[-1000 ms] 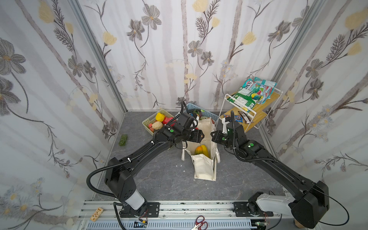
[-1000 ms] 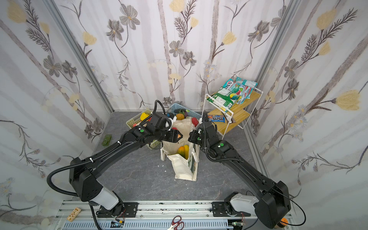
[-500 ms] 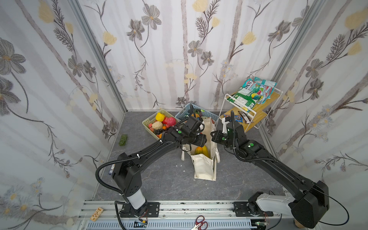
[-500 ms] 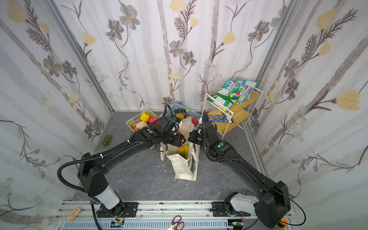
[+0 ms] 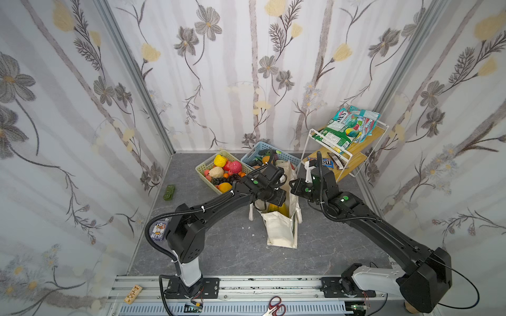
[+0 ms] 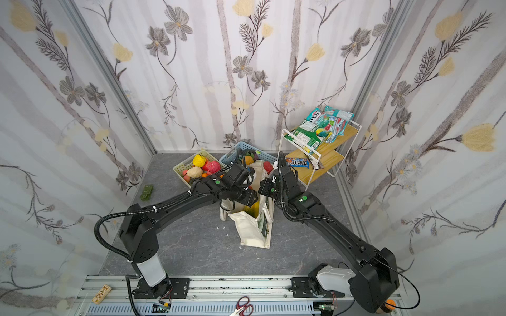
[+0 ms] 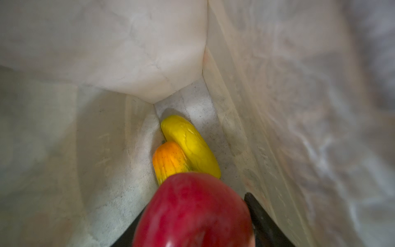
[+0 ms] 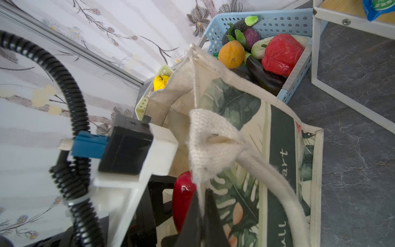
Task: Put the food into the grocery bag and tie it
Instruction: 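Lower the apple into the bag beside the mango and papaya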
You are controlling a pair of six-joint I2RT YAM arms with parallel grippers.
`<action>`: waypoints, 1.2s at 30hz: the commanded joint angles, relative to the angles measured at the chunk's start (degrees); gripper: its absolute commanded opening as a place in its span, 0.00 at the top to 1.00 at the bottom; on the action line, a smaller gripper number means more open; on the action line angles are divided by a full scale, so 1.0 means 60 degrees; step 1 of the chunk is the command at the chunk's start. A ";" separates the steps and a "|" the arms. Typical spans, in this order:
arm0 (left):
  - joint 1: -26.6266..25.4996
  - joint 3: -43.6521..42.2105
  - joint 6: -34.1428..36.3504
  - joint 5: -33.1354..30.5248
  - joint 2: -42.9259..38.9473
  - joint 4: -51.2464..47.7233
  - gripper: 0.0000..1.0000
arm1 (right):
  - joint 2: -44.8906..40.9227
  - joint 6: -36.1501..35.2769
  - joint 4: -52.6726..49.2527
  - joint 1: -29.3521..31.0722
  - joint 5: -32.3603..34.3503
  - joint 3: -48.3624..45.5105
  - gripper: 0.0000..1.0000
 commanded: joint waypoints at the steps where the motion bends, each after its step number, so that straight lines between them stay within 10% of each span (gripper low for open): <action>1: -0.0056 0.0054 0.0256 -0.0265 0.0153 -0.0112 0.40 | 0.0097 -0.0112 0.0144 -0.0006 -0.0014 0.0204 0.99; 36: -0.0076 0.0149 0.0242 -0.0125 0.1906 0.0176 0.39 | 0.0172 -0.0128 0.0201 -0.0019 -0.0001 0.0228 0.99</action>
